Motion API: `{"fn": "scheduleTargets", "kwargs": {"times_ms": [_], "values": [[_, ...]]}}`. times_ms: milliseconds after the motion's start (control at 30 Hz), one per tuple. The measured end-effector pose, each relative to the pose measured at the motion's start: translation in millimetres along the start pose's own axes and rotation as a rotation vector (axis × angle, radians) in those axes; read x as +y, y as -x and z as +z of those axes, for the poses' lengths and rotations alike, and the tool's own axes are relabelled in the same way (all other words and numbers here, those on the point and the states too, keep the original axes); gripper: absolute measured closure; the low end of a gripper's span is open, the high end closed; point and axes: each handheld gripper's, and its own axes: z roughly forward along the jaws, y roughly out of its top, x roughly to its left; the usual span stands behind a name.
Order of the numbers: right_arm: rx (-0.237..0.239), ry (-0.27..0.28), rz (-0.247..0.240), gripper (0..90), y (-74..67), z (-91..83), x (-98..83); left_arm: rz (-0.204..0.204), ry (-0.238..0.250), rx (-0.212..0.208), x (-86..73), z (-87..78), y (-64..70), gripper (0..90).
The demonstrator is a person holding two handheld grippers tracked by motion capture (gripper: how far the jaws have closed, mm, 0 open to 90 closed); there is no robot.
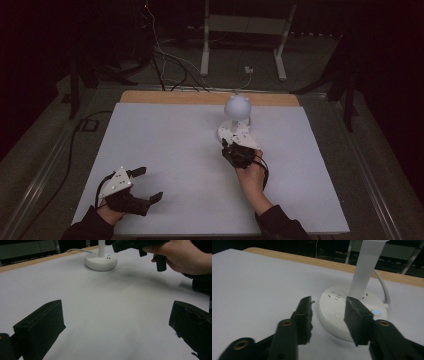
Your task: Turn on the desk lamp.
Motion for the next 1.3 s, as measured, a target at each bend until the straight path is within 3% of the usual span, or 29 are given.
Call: {"fn": "scheduleTargets", "kwargs": {"times_ms": [500,767,1300], "values": [[-0.038,-0.069,0.033,89.6,8.5,26.1,14.6,-0.003,0.001,-0.002,-0.2,-0.2,-0.4,0.4],[-0.057,-0.109,0.045,90.0,14.9,39.1,10.9,0.000,0.001,-0.002,-0.1,-0.6,-0.3,0.4],[-0.044,-0.158,0.057,90.0,14.6,51.3,6.4,0.000,0.000,-0.008,-0.1,-0.6,0.0,0.4]]}}
